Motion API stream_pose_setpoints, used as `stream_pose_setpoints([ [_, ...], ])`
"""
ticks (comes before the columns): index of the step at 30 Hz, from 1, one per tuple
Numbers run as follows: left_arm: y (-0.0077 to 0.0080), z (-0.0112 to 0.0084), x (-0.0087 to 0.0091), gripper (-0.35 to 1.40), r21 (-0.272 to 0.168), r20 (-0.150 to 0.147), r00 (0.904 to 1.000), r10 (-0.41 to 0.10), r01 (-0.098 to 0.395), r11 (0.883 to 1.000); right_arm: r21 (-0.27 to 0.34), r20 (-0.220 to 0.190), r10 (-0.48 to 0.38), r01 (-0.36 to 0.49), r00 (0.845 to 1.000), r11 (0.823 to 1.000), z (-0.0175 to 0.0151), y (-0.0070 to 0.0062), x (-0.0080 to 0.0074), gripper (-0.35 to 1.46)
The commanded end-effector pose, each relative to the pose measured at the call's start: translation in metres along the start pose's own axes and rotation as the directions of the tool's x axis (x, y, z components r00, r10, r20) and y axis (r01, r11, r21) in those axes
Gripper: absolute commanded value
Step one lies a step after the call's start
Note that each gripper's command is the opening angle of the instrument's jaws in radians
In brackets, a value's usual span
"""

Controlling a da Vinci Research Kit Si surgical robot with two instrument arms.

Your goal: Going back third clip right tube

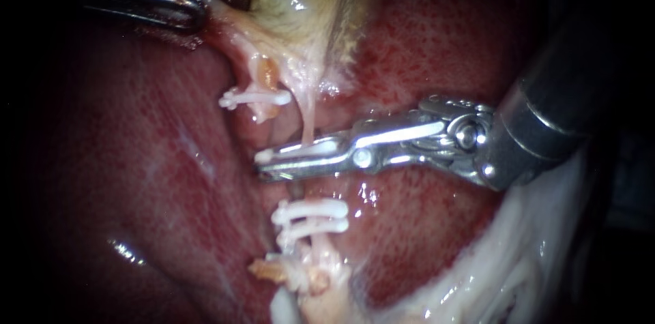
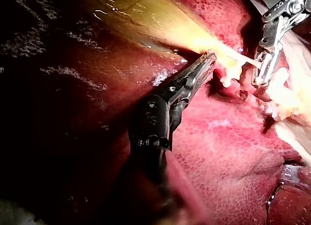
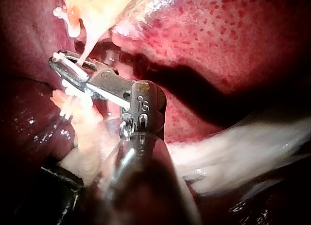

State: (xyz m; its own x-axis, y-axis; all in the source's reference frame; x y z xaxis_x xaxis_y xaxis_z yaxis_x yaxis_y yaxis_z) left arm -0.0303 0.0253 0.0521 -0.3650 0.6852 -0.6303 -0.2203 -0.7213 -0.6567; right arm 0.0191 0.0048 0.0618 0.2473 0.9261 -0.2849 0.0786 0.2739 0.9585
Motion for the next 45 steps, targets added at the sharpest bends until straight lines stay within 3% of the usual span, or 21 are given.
stream_pose_setpoints([
  [1,0.0,0.0,0.0,-0.35,0.0,0.0,1.0,0.0,0.0,1.0,0.0,0.0,0.0,0.0,1.0,1.0,0.0,0.0,0.0,-0.35],
  [5,0.0,0.0,0.0,-0.35,0.0,0.0,1.0,0.0,0.0,1.0,0.0,0.0,0.0,0.0,1.0,1.0,0.0,0.0001,0.0,-0.34],
  [7,0.0,0.0,0.0,-0.35,0.0,0.0,1.0,0.0,0.0,1.0,-0.005,0.001,-0.03,0.03,1.0,1.0,0.0002,0.0002,0.0,0.07],
  [10,0.0,0.0,0.0,-0.35,0.0,0.0,1.0,0.0,0.0,1.0,-0.059,-0.036,-0.093,0.091,0.995,0.994,0.0007,0.0005,-0.0001,0.43],
  [14,0.0,0.0,-0.0001,-0.35,0.0,0.0,1.0,0.001,-0.001,1.0,-0.118,-0.012,-0.18,0.177,0.984,0.977,0.0007,0.0011,-0.0002,0.49],
  [18,-0.0001,-0.0001,-0.0001,-0.35,0.0,0.0,1.0,0.001,-0.001,1.0,-0.179,0.039,-0.276,0.279,0.96,0.944,-0.0001,0.0018,-0.0004,0.5],
  [20,-0.0002,-0.0001,-0.0002,-0.35,0.002,0.0,1.0,0.001,-0.001,1.0,-0.19,0.048,-0.323,0.326,0.945,0.926,-0.001,0.0017,-0.0007,0.5],
  [22,-0.0002,-0.0002,-0.0002,-0.35,0.002,0.0,1.0,0.001,-0.001,1.0,-0.194,0.062,-0.389,0.394,0.919,0.898,-0.002,0.0013,-0.001,0.5],
  [29,-0.0002,-0.0002,-0.0002,-0.35,0.002,0.0,1.0,0.001,-0.001,1.0,-0.201,0.112,-0.574,0.584,0.811,0.786,-0.0063,-0.0009,-0.0026,0.5],
  [35,-0.0002,-0.0002,-0.0003,-0.35,0.002,0.0,1.0,0.001,-0.001,1.0,-0.182,0.14,-0.662,0.676,0.736,0.714,-0.0101,-0.002,-0.0043,0.5],
  [39,-0.0004,0.0004,-0.0008,-0.35,0.005,-0.001,1.0,0.003,-0.003,1.0,-0.168,0.169,-0.687,0.707,0.707,0.687,-0.012,-0.0026,-0.005,0.5],
  [42,-0.0007,0.0011,-0.0014,-0.35,0.009,-0.001,1.0,0.007,-0.007,1.0,-0.158,0.218,-0.697,0.729,0.683,0.666,-0.0128,-0.0031,-0.0051,0.5],
  [45,-0.0011,0.002,-0.0022,-0.35,0.016,-0.002,0.9999,0.011,-0.011,1.0,-0.149,0.243,-0.702,0.741,0.669,0.655,-0.0133,-0.0034,-0.0051,0.5],
])
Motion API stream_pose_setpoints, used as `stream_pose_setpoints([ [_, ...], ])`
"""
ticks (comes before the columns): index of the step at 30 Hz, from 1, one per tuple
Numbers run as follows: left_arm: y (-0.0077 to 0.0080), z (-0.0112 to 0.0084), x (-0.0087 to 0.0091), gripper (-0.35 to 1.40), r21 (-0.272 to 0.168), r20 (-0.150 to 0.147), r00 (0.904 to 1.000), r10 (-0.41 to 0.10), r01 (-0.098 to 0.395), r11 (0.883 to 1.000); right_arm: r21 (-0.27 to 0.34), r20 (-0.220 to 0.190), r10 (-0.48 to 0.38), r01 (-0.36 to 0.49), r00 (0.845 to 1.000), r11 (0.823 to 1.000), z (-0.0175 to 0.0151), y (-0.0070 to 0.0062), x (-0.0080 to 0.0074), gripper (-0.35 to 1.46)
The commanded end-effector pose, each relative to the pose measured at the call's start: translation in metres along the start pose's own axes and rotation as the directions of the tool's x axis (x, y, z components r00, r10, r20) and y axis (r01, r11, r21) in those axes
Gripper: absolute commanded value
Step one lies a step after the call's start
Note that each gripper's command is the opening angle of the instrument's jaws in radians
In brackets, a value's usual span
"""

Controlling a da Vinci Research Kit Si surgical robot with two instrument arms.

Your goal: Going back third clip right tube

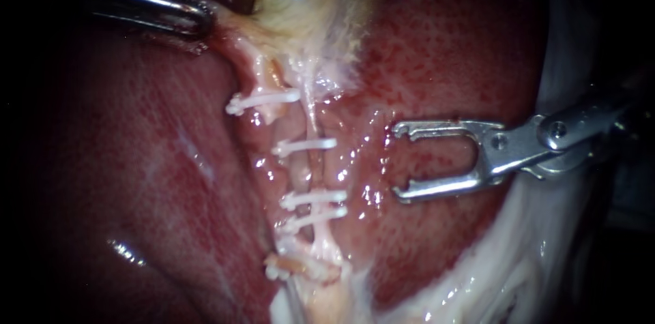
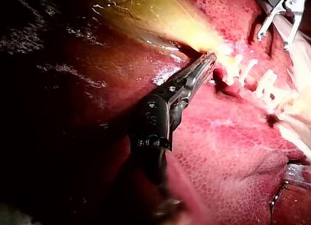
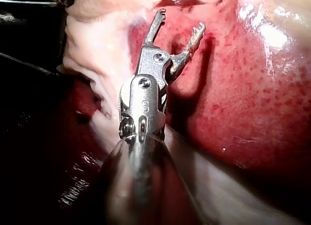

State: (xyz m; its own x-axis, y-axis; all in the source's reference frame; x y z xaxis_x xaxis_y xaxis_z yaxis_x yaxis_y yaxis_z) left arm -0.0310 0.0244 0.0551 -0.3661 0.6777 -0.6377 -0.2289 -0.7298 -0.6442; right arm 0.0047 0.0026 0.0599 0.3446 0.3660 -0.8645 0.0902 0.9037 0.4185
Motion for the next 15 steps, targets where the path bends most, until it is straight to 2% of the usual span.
stream_pose_setpoints([
  [1,-0.0002,0.0005,-0.0004,-0.35,-0.001,0.0,1.0,0.003,-0.003,1.0,0.002,0.0,-0.001,0.001,1.0,1.0,-0.0002,0.0,0.0001,0.5],
  [4,-0.0006,0.0018,-0.0014,-0.35,-0.009,-0.001,1.0,0.008,-0.008,1.0,0.003,0.0,-0.011,0.011,1.0,1.0,-0.0006,0.0,0.0003,0.5],
  [8,-0.0009,0.0035,-0.0024,-0.35,-0.016,0.013,0.9999,0.003,-0.002,1.0,0.004,-0.001,-0.016,0.016,1.0,1.0,-0.0009,0.0,0.0004,0.5],
  [15,-0.001,0.0041,-0.0027,-0.35,-0.023,0.014,0.9999,-0.001,0.002,1.0,0.005,-0.001,-0.016,0.016,1.0,1.0,-0.001,-0.0002,0.0005,0.5],
])
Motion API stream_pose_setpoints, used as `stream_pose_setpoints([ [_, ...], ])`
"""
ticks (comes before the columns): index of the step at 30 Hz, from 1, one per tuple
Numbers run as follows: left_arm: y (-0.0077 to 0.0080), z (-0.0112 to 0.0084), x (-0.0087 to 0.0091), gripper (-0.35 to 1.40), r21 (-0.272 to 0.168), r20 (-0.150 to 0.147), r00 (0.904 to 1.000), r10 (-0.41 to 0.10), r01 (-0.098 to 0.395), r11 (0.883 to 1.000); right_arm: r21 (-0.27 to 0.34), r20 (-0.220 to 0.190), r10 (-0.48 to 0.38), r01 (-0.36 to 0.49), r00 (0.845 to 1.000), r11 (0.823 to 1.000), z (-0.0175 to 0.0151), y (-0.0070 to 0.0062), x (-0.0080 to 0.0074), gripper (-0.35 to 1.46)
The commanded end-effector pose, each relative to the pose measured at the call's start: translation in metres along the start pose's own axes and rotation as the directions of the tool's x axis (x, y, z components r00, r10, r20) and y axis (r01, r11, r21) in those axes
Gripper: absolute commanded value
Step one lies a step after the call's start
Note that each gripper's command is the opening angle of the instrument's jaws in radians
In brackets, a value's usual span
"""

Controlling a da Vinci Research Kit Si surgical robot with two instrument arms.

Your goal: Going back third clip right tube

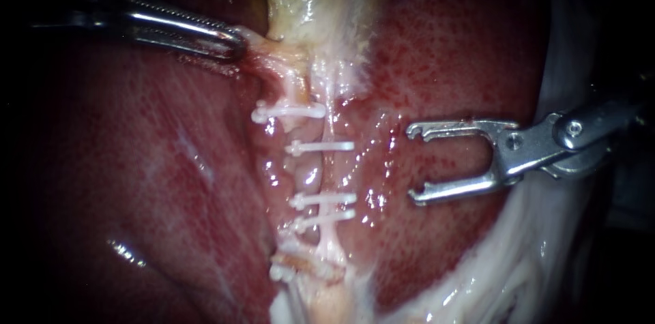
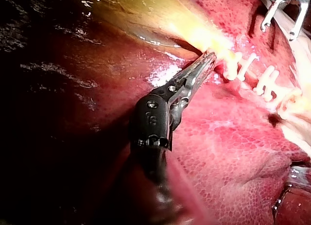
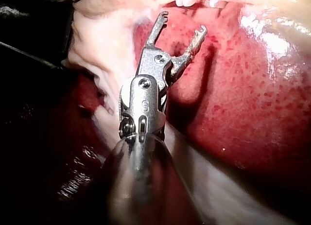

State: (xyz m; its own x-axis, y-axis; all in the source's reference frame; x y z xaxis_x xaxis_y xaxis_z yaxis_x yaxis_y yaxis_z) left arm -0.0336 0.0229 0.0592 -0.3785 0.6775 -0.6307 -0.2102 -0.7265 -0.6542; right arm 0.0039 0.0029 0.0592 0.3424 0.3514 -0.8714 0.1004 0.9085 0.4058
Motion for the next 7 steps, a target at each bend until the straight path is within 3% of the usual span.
stream_pose_setpoints([
  [1,0.0,-0.0001,0.0,-0.35,-0.001,0.0,1.0,0.0,0.0,1.0,0.0,0.0,0.0,0.0,1.0,1.0,0.0,-0.0001,0.0001,0.5],
  [7,0.0001,-0.0012,0.0007,-0.35,-0.009,0.001,1.0,-0.003,0.003,1.0,0.007,0.007,0.0,-0.001,1.0,1.0,0.0006,-0.0001,0.0004,0.5],
])
